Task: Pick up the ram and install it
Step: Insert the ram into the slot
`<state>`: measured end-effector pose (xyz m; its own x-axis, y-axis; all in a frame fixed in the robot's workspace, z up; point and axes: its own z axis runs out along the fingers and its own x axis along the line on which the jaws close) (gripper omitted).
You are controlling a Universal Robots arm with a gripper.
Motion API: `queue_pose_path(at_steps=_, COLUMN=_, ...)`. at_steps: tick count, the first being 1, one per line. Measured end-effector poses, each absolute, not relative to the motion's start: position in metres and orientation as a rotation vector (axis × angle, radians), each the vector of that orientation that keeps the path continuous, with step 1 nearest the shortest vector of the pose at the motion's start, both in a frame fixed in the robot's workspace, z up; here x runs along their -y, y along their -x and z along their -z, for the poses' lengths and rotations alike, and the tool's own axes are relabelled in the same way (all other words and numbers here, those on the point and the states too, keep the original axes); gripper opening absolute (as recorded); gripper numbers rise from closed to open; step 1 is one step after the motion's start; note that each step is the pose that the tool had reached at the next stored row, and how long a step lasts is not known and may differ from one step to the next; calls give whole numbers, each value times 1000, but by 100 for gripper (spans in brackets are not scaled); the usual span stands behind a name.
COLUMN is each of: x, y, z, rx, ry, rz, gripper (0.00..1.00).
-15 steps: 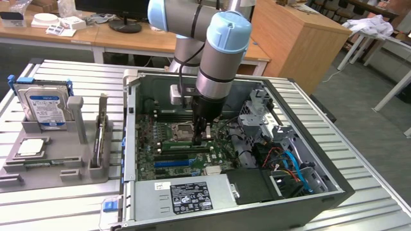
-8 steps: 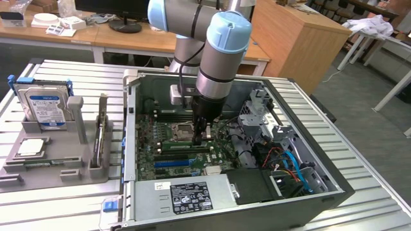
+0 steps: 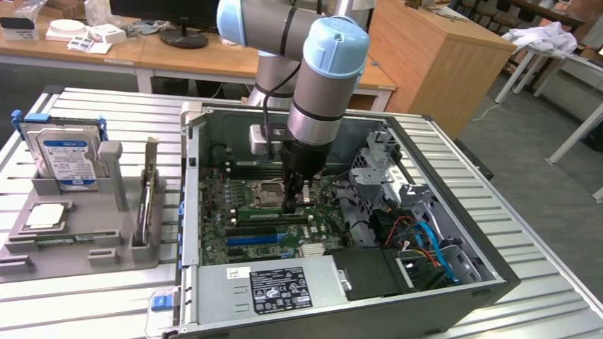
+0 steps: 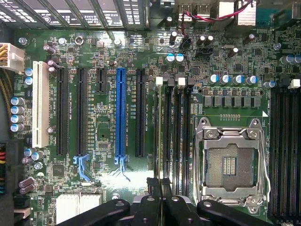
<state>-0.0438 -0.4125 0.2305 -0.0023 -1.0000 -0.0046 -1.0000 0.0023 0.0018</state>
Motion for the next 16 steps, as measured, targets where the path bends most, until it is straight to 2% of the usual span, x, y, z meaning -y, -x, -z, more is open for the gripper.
queue_pose_path(at_steps=16, x=413, y=44, z=-226, rx=-2223, ry=2218, rz=-7, gripper=12)
